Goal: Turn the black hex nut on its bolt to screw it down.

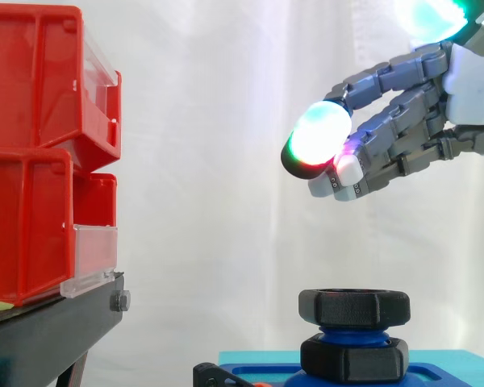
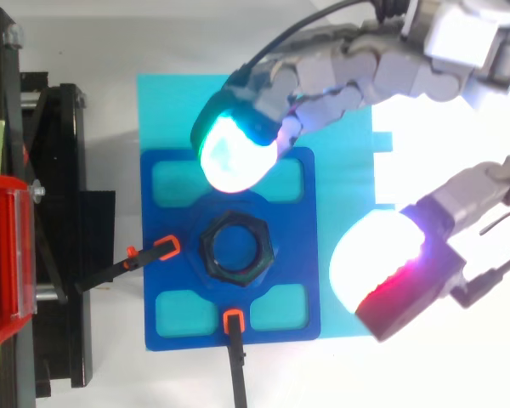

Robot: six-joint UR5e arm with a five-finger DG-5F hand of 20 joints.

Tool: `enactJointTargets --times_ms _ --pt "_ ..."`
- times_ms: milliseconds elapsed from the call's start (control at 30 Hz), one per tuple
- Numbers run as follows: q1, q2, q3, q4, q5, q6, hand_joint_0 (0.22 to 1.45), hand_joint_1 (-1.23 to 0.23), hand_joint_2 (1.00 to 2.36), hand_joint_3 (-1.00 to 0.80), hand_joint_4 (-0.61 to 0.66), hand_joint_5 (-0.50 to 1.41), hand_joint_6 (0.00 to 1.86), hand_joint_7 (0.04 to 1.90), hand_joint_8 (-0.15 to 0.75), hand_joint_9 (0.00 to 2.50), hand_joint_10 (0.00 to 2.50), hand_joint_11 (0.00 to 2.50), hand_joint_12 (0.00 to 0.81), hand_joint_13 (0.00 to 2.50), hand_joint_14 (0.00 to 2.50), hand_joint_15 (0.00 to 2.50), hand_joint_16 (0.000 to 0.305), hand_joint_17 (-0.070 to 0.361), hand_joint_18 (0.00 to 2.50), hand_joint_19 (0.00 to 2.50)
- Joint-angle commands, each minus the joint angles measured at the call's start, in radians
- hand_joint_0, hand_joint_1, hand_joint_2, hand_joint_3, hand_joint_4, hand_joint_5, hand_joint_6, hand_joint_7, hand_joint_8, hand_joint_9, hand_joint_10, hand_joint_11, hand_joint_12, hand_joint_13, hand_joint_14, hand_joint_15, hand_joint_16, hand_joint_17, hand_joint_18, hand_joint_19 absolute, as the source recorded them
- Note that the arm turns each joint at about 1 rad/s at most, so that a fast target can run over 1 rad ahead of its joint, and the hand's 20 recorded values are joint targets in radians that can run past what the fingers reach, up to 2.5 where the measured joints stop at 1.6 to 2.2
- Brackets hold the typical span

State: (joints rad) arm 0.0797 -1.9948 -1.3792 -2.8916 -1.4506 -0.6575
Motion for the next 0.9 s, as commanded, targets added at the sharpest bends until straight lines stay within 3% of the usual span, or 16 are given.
enactJointTargets --times_ms 0,133,267,500,667,867 --pt "0.015 -0.002 0.003 0.009 -0.001 -0.031 0.48 -0.47 1.00 -0.50 0.29 -0.15 0.50 0.89 0.357 0.60 0.01 0.35 0.366 0.35 0.00 0.00 0.049 0.109 0.25 0.04" --pt "0.032 -0.056 0.017 0.018 -0.001 -0.033 0.48 -0.47 1.00 -0.50 0.30 -0.15 0.50 0.90 0.354 0.60 0.01 0.36 0.362 0.34 0.00 0.01 0.048 0.109 0.25 0.05" --pt "0.046 -0.096 0.065 0.011 0.003 -0.056 0.48 -0.46 1.00 -0.50 0.30 -0.15 0.50 0.91 0.354 0.59 0.01 0.36 0.362 0.34 0.00 0.01 0.048 0.108 0.25 0.04" --pt "0.065 -0.110 0.080 0.020 0.004 -0.083 0.48 -0.45 1.00 -0.50 0.31 -0.12 0.50 1.05 0.355 0.60 0.01 0.38 0.360 0.33 0.00 0.01 0.048 0.107 0.24 0.04" --pt "0.075 -0.110 0.080 0.052 0.013 -0.116 0.48 -0.45 1.00 -0.50 0.31 -0.12 0.50 1.02 0.355 0.60 0.01 0.37 0.359 0.33 0.00 0.01 0.048 0.107 0.24 0.05" --pt "0.077 -0.118 0.080 0.094 0.018 -0.143 0.48 -0.44 1.00 -0.50 0.30 -0.12 0.50 1.01 0.354 0.60 0.01 0.37 0.358 0.33 0.00 0.01 0.048 0.107 0.24 0.05"
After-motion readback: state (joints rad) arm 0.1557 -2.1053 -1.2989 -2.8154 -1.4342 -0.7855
